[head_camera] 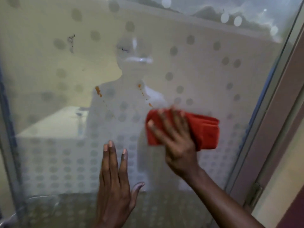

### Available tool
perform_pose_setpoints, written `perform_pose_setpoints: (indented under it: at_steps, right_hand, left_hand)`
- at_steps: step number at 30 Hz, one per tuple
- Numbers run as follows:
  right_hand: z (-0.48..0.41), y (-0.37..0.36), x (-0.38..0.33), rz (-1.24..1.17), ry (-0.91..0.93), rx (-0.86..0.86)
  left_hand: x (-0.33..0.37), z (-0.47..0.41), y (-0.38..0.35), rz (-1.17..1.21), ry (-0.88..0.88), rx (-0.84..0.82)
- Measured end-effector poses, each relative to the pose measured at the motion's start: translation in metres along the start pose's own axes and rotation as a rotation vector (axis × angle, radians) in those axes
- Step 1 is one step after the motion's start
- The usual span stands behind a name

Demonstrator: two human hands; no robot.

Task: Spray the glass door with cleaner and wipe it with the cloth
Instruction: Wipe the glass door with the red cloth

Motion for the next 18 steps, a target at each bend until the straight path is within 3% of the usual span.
perform_pose_setpoints:
  at_steps: [2, 4, 6, 10, 11, 15, 16, 18]
  right_hand:
    - [0.036, -0.011, 0.005, 0.005, 0.165, -0.262]
    - [0.071, -0.007, 0.024, -0.012, 0.189, -0.342]
    - [0.097, 0.007, 0.042, 0.06, 0.073, -0.247]
    - [0.114, 0.002, 0.031, 0.113, -0.464, 0.205]
    - [0.117, -0.011, 0.016, 0.09, -0.473, 0.214]
    - [0.159, -0.048, -0.009, 0.133, 0.037, -0.281]
    - [0.166, -0.045, -0.001, 0.16, 0.083, -0.312]
    - [0.164, -0.032, 0.014, 0.175, -0.009, -0.189]
  left_hand:
    - [-0.006, -0.003, -0.003, -0.036, 0.016, -0.038]
    - [-0.013, -0.004, -0.005, -0.055, 0.007, -0.096]
    - [-0.017, -0.004, -0.006, -0.074, -0.014, -0.107]
    - [-0.018, -0.004, -0.006, -0.079, -0.012, -0.106]
    - [-0.015, -0.005, -0.005, -0.075, 0.0, -0.125]
    - [-0.01, -0.004, -0.005, -0.082, 0.014, -0.15]
    - [-0.012, -0.003, -0.005, -0.082, 0.004, -0.141]
    - [-0.016, -0.003, -0.006, -0.072, -0.018, -0.117]
Point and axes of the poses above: each hand's wrist, its own z-axis away from the middle knuckle, its own y-axis out of the back of the hand, x = y × z, the point moved 1 cm from there along -z, towards the middle knuckle, and after that the axes turned 13 degrees about -z, right-handed, at the moved point
